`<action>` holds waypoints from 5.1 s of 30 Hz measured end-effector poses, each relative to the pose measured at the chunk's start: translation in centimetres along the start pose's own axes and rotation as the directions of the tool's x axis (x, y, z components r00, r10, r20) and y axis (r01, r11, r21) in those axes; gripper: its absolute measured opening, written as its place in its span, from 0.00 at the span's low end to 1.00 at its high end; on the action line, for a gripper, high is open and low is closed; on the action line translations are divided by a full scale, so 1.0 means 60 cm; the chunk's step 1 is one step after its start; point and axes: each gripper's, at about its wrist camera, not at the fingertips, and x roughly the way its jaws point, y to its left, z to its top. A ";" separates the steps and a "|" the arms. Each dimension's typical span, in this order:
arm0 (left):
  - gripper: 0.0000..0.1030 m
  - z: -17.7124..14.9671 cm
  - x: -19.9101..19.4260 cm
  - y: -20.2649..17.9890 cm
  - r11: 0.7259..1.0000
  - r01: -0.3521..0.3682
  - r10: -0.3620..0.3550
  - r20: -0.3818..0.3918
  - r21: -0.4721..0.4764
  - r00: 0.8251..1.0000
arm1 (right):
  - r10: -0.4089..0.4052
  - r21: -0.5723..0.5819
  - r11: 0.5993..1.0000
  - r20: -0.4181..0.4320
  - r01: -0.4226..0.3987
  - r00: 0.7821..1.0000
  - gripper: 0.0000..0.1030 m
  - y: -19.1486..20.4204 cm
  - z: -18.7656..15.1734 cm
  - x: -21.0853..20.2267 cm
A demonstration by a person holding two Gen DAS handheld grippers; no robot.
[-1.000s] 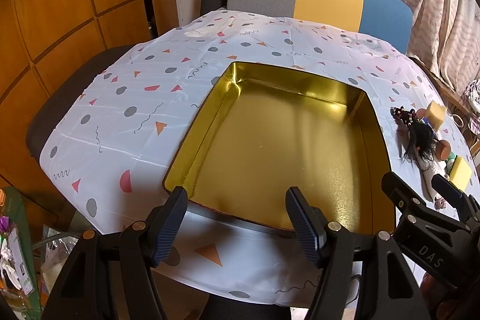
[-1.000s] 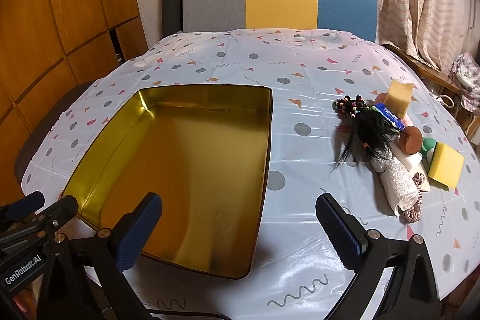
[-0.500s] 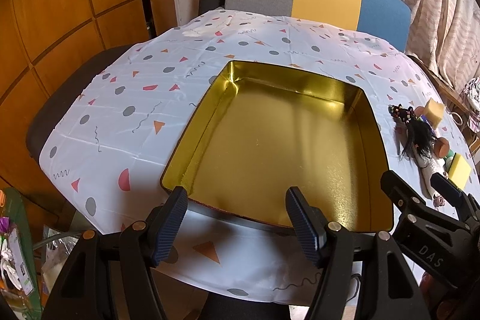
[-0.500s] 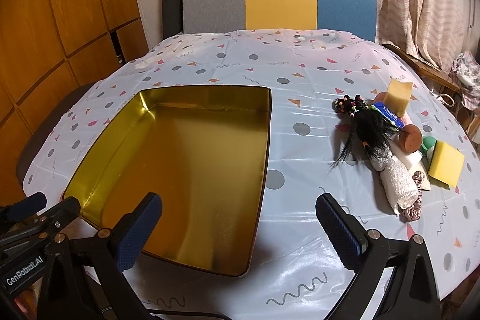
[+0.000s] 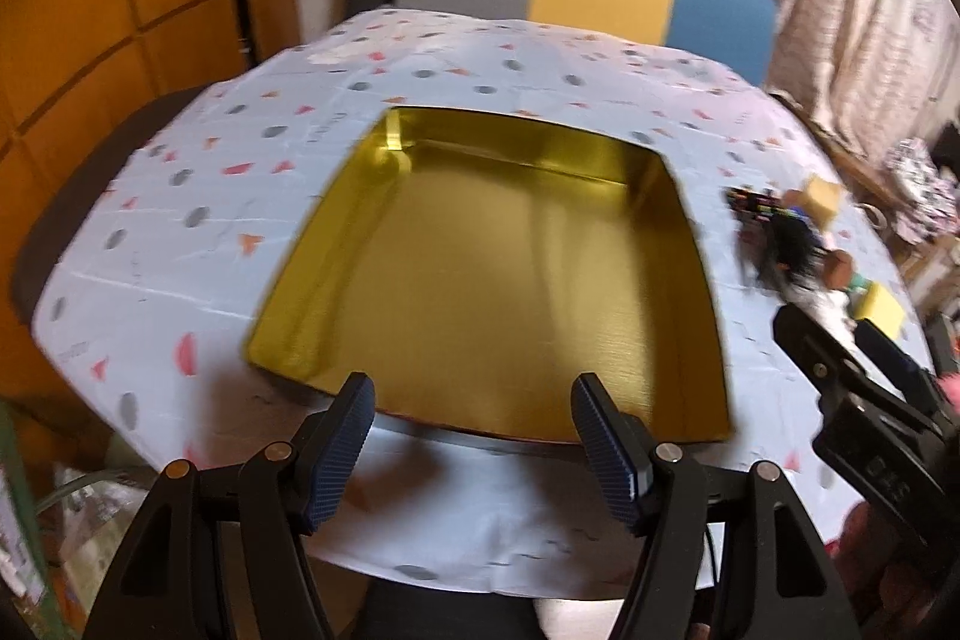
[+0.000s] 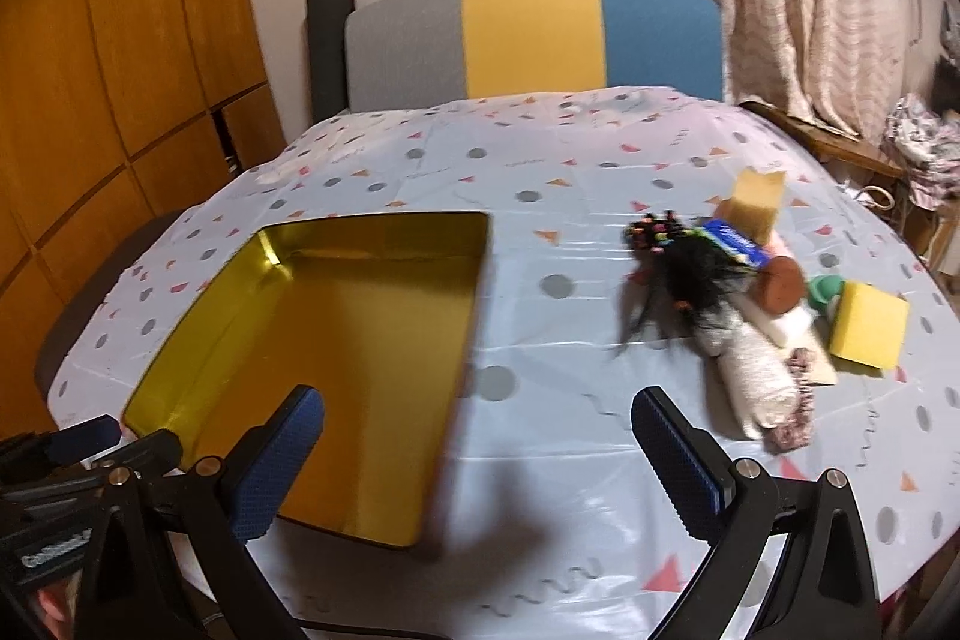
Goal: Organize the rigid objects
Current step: 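Grasp the pink satin scrunchie with the right gripper while the left gripper moves toward the items, then close the left gripper on the white mesh bath pouf, then carry the white pouf into the gold tray and open the left gripper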
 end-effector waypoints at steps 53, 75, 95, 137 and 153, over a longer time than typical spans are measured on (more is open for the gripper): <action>0.68 0.086 0.234 -0.503 0.845 0.492 -0.396 -0.373 0.209 0.839 | -0.103 0.326 0.937 -0.087 0.126 0.991 0.21 -0.426 -0.110 0.075; 0.38 0.023 0.215 -0.402 0.863 0.437 -0.360 -0.297 0.253 0.884 | -0.120 0.326 0.937 -0.041 0.127 0.992 0.22 -0.424 -0.120 0.073; 0.30 0.010 0.202 -0.335 0.862 0.447 -0.359 -0.335 0.240 0.871 | -0.182 0.323 0.924 -0.101 0.205 0.978 0.23 -0.407 -0.106 0.081; 0.40 0.232 0.265 0.070 0.999 0.002 0.006 -0.150 0.051 0.989 | 0.030 0.126 0.992 -0.076 -0.020 0.997 0.20 -0.120 -0.028 0.049; 0.46 0.167 0.128 0.126 0.979 0.134 -0.131 0.026 -0.153 0.991 | 0.220 0.065 0.974 -0.069 -0.216 0.973 0.20 -0.009 0.038 0.065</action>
